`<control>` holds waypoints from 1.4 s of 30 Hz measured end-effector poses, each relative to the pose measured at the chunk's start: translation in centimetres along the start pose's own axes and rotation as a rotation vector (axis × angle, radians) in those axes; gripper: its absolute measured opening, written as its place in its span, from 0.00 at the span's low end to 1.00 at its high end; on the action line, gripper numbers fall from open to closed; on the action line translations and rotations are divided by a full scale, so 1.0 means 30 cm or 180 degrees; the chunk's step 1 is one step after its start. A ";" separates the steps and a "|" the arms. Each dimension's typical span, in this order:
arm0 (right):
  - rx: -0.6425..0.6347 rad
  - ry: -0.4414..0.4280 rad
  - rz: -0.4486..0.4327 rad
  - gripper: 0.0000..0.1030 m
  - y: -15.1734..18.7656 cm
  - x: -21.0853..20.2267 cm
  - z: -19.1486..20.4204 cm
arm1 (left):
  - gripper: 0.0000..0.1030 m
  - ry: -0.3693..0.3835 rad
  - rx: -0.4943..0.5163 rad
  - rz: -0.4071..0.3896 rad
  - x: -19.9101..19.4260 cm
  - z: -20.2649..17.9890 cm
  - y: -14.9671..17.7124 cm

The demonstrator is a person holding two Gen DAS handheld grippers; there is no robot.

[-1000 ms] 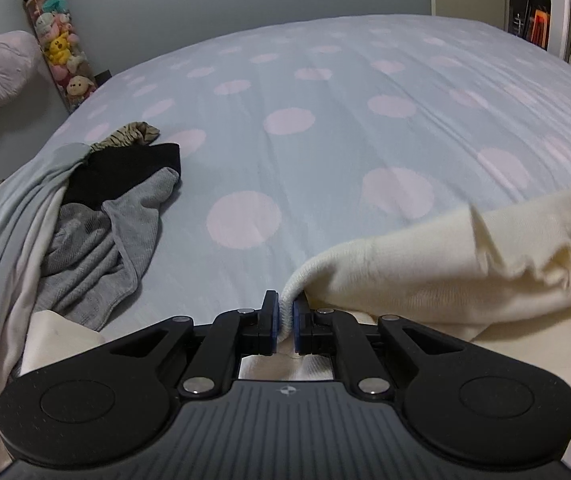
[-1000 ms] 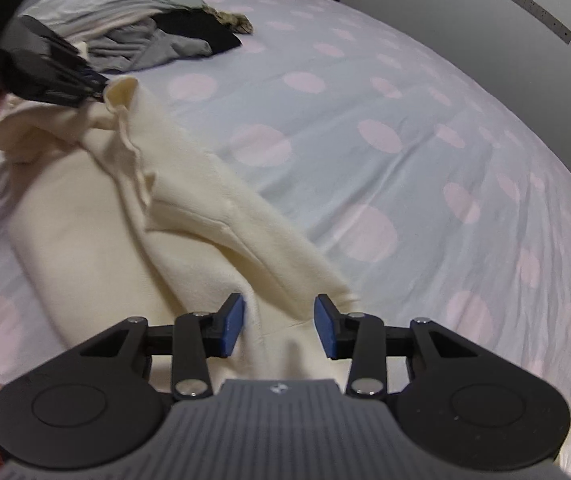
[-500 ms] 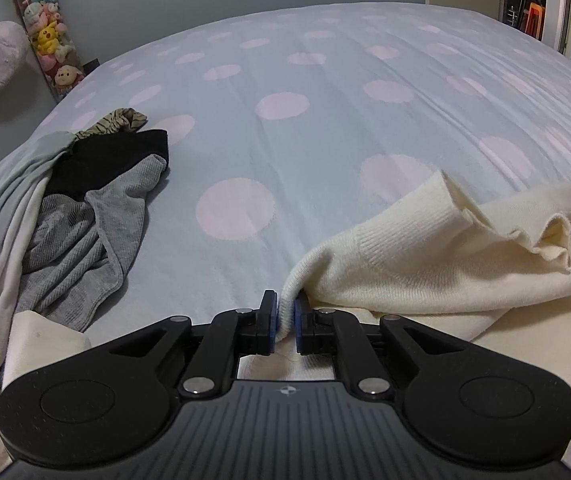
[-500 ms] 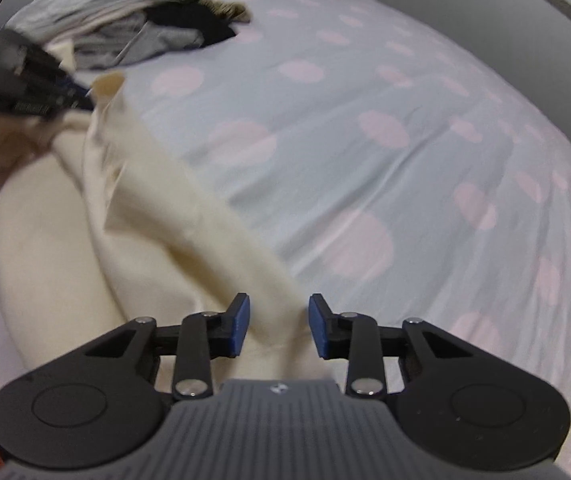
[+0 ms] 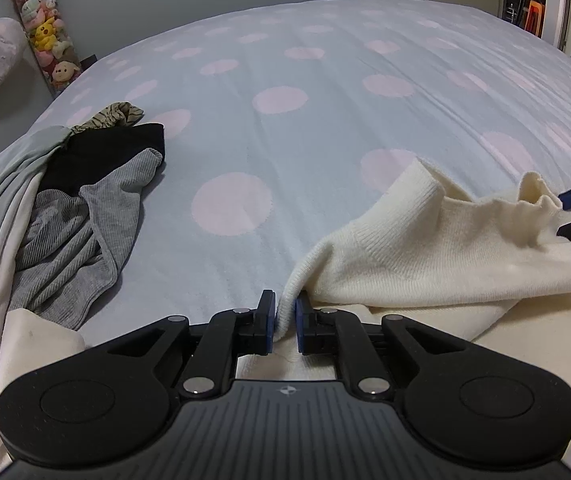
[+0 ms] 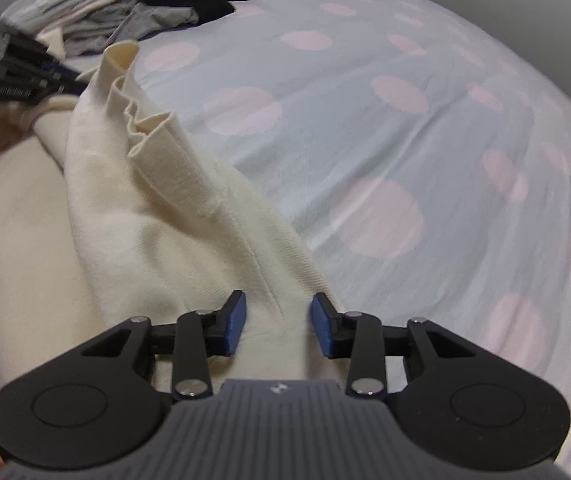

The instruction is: Fold clothes

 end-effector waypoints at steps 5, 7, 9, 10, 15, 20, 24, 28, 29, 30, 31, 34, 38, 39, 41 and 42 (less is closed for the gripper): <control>0.0061 0.0023 -0.0074 0.09 0.014 -0.035 0.024 | 0.19 0.0043 -0.0052 0.0007 -0.015 0.017 0.014; 0.0109 0.0101 -0.0168 0.07 0.018 -0.063 0.029 | 0.18 0.0123 -0.0096 0.0006 -0.019 0.028 0.015; 0.0193 0.0164 -0.0299 0.07 0.018 -0.108 0.031 | 0.09 0.0152 -0.0119 -0.0044 -0.039 0.034 0.008; 0.0234 0.0181 -0.0368 0.07 0.016 -0.138 0.032 | 0.09 0.0163 -0.0131 -0.0078 -0.055 0.035 0.003; 0.0265 0.0493 -0.0712 0.07 0.010 -0.328 0.054 | 0.05 0.0164 -0.0099 -0.0389 -0.191 0.028 -0.014; 0.0381 0.0954 -0.1103 0.06 0.024 -0.544 0.066 | 0.04 0.0162 -0.0027 -0.0784 -0.388 0.006 -0.033; 0.0448 0.1312 -0.1461 0.06 0.018 -0.719 0.082 | 0.04 0.0120 0.0002 -0.1265 -0.603 -0.008 -0.073; 0.0387 0.1715 -0.1862 0.05 -0.022 -0.926 0.132 | 0.03 0.0077 -0.0046 -0.1810 -0.852 0.003 -0.122; 0.0371 0.1796 -0.1973 0.05 -0.037 -0.986 0.147 | 0.03 0.0054 -0.0054 -0.1951 -0.917 0.007 -0.132; 0.0355 0.1879 -0.2083 0.05 -0.051 -1.044 0.163 | 0.03 0.0021 -0.0058 -0.2109 -0.987 0.015 -0.138; 0.0336 0.1967 -0.2194 0.03 -0.066 -1.101 0.182 | 0.03 -0.0008 -0.0072 -0.2257 -1.054 0.024 -0.139; 0.0284 0.2203 -0.2495 0.02 -0.101 -1.262 0.244 | 0.03 -0.0057 -0.0127 -0.2688 -1.251 0.045 -0.134; 0.0320 0.2447 -0.2977 0.02 -0.102 -1.452 0.318 | 0.03 -0.0121 -0.0097 -0.3099 -1.431 0.023 -0.113; 0.0348 0.2486 -0.3096 0.02 -0.093 -1.498 0.336 | 0.03 -0.0137 -0.0082 -0.3190 -1.471 0.014 -0.107; 0.0382 0.2577 -0.3290 0.02 -0.070 -1.577 0.371 | 0.03 -0.0169 -0.0052 -0.3374 -1.550 -0.004 -0.094; 0.0373 0.2629 -0.3382 0.02 -0.054 -1.617 0.390 | 0.03 -0.0185 -0.0037 -0.3465 -1.590 -0.013 -0.087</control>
Point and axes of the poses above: each gripper's, at about its wrist camera, not at the fingertips, and x roughly the way its jaws point, z to its left, y to its underside, the point moved 6 cm from there along x, roughly the way its jaws point, and after that the axes turned 7 degrees about z, right-handed, at the moved point
